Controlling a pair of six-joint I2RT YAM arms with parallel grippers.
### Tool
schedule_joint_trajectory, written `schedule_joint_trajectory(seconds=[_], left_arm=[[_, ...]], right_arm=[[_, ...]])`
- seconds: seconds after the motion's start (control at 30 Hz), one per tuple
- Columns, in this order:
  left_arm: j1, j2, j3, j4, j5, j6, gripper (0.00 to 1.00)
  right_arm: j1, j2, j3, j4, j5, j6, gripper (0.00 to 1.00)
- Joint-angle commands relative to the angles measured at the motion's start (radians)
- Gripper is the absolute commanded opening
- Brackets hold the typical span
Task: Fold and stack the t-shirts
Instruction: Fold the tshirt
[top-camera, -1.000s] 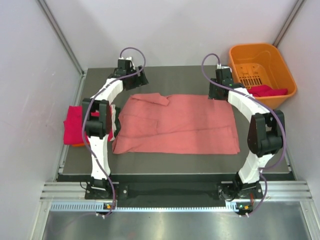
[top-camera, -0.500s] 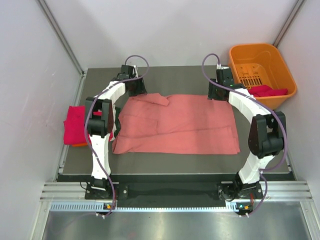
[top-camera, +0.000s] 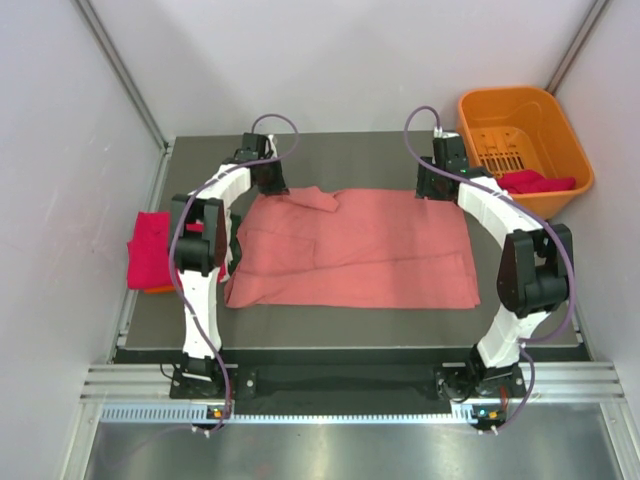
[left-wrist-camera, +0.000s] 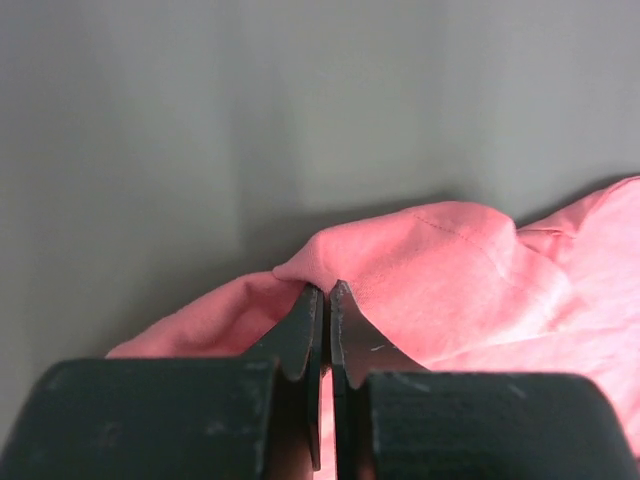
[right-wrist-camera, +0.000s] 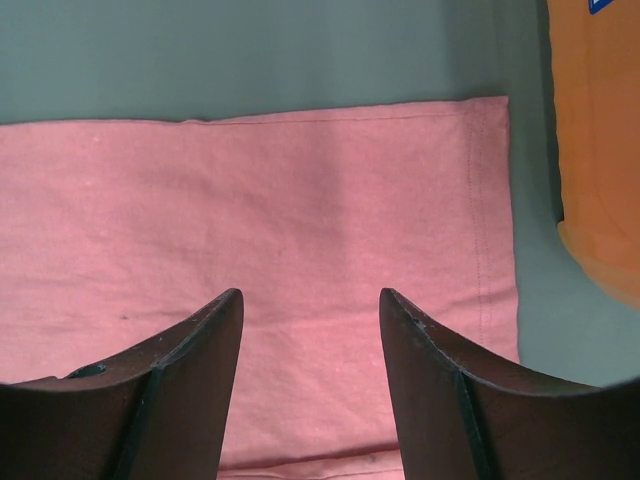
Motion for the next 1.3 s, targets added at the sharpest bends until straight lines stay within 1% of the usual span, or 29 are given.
schedule_joint_trajectory(seconds=[0.0, 0.1, 0.17, 0.2, 0.3, 0.47, 0.6, 0.9, 0.93, 1.03, 1.1, 1.2, 1.27], left_arm=[[0.007, -0.100, -0.005, 0.052, -0.005, -0.008, 0.00], [0.030, -0.135, -0.048, 0.090, -0.012, -0.040, 0.00], [0.048, -0.174, -0.104, 0.123, -0.007, -0.074, 0.00], [0.064, -0.189, -0.150, 0.170, 0.004, -0.092, 0.00], [0.091, -0.243, -0.219, 0.241, 0.019, -0.117, 0.00], [0.114, -0.310, -0.267, 0.268, -0.047, -0.140, 0.00], [0.139, -0.329, -0.298, 0.281, -0.054, -0.166, 0.00], [0.165, -0.306, -0.295, 0.285, -0.099, -0.196, 0.00], [0.191, -0.303, -0.293, 0.285, -0.100, -0.196, 0.00], [0.197, -0.297, -0.286, 0.281, -0.105, -0.195, 0.00], [0.199, -0.289, -0.286, 0.287, -0.096, -0.195, 0.00], [0.197, -0.260, -0.272, 0.301, -0.044, -0.195, 0.00], [0.196, -0.238, -0.255, 0.295, 0.005, -0.199, 0.00]], right_arm=[[0.011, -0.025, 0.008, 0.014, -0.001, 0.002, 0.57], [0.011, -0.012, 0.017, 0.014, 0.006, 0.001, 0.57], [0.009, 0.012, 0.037, 0.011, 0.016, 0.002, 0.57], [0.009, 0.024, 0.049, 0.006, 0.020, 0.002, 0.57], [0.008, 0.086, 0.108, -0.012, 0.039, 0.007, 0.57], [-0.001, 0.170, 0.209, -0.043, 0.039, 0.013, 0.56], [-0.006, 0.216, 0.247, -0.046, 0.039, 0.016, 0.56], [-0.043, 0.337, 0.385, -0.075, 0.034, 0.018, 0.56], [-0.050, 0.345, 0.398, -0.078, 0.033, 0.019, 0.56], [-0.061, 0.383, 0.450, -0.092, 0.037, 0.016, 0.56], [-0.066, 0.411, 0.471, -0.098, 0.042, 0.015, 0.58], [-0.073, 0.448, 0.510, -0.109, 0.051, 0.008, 0.61], [-0.078, 0.474, 0.540, -0.120, 0.055, 0.007, 0.62]])
